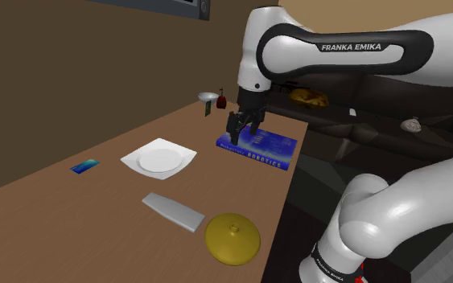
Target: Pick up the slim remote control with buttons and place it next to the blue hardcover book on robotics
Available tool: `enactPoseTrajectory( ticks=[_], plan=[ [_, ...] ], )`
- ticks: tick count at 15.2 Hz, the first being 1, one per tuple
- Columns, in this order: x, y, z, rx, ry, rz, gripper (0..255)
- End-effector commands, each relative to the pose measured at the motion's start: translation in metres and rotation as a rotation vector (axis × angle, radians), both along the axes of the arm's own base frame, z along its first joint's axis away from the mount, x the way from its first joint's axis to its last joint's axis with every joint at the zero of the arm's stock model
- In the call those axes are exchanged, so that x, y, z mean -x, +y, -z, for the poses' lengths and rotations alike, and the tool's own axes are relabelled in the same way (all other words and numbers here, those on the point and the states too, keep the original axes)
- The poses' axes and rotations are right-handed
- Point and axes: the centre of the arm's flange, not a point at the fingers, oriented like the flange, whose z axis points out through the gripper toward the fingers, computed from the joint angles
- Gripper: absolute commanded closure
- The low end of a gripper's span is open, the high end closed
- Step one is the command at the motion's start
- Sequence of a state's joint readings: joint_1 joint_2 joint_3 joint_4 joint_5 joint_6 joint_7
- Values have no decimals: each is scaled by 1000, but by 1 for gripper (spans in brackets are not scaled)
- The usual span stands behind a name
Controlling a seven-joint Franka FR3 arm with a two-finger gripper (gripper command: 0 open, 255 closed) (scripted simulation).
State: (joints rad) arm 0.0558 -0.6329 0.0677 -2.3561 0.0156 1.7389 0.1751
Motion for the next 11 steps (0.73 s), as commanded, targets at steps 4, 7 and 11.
enactPoseTrajectory(
  ticks=[4,7,11],
  plan=[
    [-29,44,44,-3,5,-68,0],
    [-44,70,69,-4,9,-108,0],
    [-63,107,102,-6,15,-162,0]
  ],
)
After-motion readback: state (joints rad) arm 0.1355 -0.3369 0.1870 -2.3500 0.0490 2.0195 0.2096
